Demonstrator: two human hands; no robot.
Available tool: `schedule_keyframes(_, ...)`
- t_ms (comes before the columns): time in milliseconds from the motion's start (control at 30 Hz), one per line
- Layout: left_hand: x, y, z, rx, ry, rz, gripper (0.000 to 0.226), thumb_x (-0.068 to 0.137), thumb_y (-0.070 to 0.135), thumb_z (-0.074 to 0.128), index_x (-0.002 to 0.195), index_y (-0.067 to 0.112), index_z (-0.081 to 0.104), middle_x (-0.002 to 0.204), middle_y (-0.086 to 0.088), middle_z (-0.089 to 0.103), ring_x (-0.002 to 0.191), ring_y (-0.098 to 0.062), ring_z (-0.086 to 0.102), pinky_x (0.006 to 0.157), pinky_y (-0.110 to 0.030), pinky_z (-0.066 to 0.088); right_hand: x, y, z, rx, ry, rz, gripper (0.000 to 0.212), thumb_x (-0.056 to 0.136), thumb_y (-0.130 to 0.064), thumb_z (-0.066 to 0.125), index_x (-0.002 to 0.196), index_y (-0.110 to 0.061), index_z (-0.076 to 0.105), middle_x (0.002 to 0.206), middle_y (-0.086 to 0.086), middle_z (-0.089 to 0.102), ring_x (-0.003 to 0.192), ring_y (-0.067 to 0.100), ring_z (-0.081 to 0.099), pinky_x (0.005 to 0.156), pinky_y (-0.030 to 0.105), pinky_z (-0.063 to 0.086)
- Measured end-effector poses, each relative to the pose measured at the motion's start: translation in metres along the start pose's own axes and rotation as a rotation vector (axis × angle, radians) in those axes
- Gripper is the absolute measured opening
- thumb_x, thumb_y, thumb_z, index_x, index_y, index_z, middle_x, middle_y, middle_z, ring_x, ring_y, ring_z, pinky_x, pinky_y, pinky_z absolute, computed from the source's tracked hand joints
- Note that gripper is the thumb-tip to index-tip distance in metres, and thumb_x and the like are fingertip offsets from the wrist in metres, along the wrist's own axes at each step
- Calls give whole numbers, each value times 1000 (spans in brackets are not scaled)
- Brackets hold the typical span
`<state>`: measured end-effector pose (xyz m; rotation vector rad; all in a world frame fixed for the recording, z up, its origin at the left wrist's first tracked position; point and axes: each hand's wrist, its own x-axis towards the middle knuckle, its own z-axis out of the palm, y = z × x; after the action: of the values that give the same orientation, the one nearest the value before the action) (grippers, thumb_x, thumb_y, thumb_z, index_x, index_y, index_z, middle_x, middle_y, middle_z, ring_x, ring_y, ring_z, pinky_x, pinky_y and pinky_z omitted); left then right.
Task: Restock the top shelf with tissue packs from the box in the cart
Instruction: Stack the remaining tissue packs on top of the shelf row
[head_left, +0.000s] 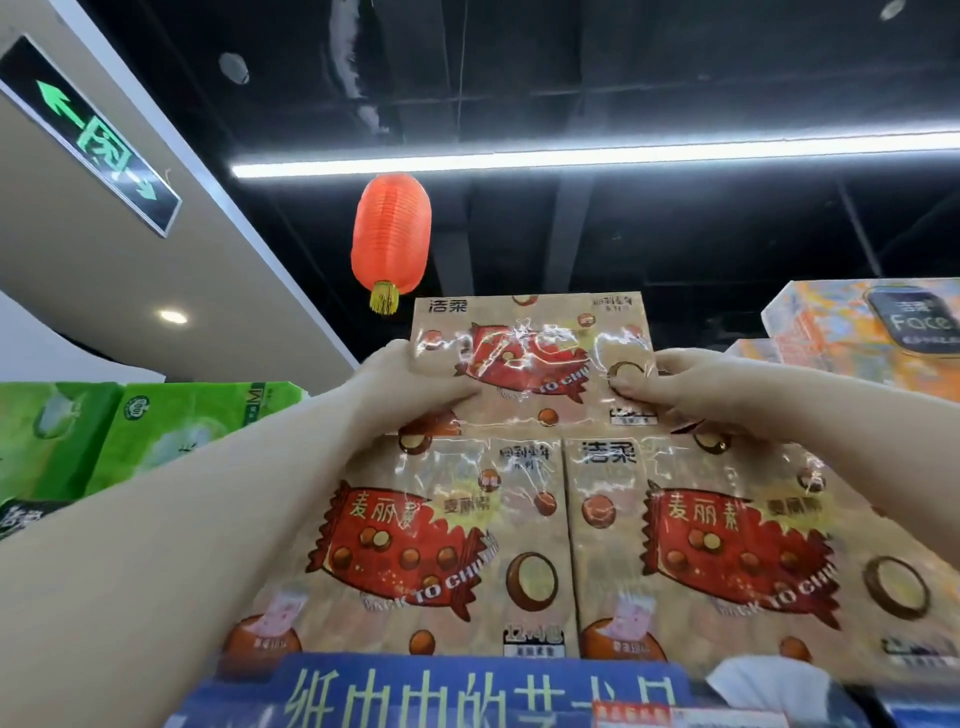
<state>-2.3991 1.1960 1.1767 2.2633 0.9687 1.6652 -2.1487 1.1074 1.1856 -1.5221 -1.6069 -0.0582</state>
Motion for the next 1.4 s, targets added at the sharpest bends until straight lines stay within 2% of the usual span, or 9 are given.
schedule_keyframes(133, -1, -8, -17, 80, -235, -15, 65, 59, 41, 86, 114, 38, 51, 106, 5, 69, 95, -17, 69, 87, -39, 54, -7, 0, -9, 2, -124, 25, 29, 78, -37, 73, 99, -38, 54, 98, 0, 69, 87, 21, 70, 72, 34, 56)
schedule_keyframes(233, 1, -15, -18, 124, -265, -32, 96, 43, 48, 85, 127, 48, 39, 115, 5, 66, 100, -20, 67, 90, -44, 53, -7, 0, -12, -42, -164, 48, 51, 73, -32, 77, 113, -40, 46, 103, 0, 66, 90, 23, 68, 73, 35, 55)
schedule_keyframes(400, -5, -15, -15, 91, -179, 34, 64, 68, 34, 82, 108, 56, 37, 104, 7, 67, 92, -18, 67, 90, -41, 53, -5, 5, -12, 12, -175, 43, 60, 74, -24, 77, 120, -40, 43, 102, 1, 67, 81, 20, 71, 61, 31, 55)
schedule_keyframes(633, -9, -12, -17, 27, -181, 19, 87, 68, 32, 81, 135, 49, 28, 101, 3, 68, 84, -17, 70, 77, -33, 55, -6, 8, -16, 38, -179, 3, 45, 75, -21, 75, 113, -31, 53, 100, 2, 71, 80, 20, 72, 66, 33, 56)
schedule_keyframes(700, -9, -10, -17, 53, -204, 12, 88, 69, 33, 80, 138, 47, 27, 104, 5, 66, 87, -17, 69, 81, -35, 55, -6, 7, -17, -19, -190, 4, 42, 76, -24, 75, 110, -34, 52, 98, -3, 70, 82, 17, 71, 68, 31, 55)
schedule_keyframes(933, -7, -12, -19, 73, -251, -17, 107, 46, 46, 84, 136, 52, 27, 109, 4, 66, 95, -21, 67, 92, -44, 52, -10, 11, -18, -75, -185, 17, 76, 59, -44, 78, 125, -44, 41, 108, -5, 63, 90, 18, 69, 76, 36, 56)
schedule_keyframes(1067, -7, -13, -17, 26, -240, 7, 96, 65, 30, 84, 139, 48, 26, 109, -1, 68, 93, -21, 69, 88, -43, 54, -9, 16, -17, -86, -157, -5, 94, 42, -51, 81, 126, -44, 41, 114, -2, 64, 96, 22, 68, 89, 45, 54)
schedule_keyframes(1267, -7, -15, -15, 72, -203, 35, 97, 55, 42, 83, 136, 49, 29, 107, 4, 67, 94, -19, 68, 91, -43, 53, -9, 16, -17, -174, -150, 7, 68, 66, -50, 75, 125, -38, 43, 113, -4, 61, 99, 19, 65, 93, 43, 50)
schedule_keyframes(1400, -9, -10, -15, 162, -193, 49, 86, 62, 46, 80, 134, 48, 33, 107, 10, 64, 99, -15, 63, 95, -39, 49, -10, 12, -18, -256, -145, 12, 61, 68, -56, 72, 121, -35, 51, 111, -6, 63, 98, 16, 64, 95, 40, 49)
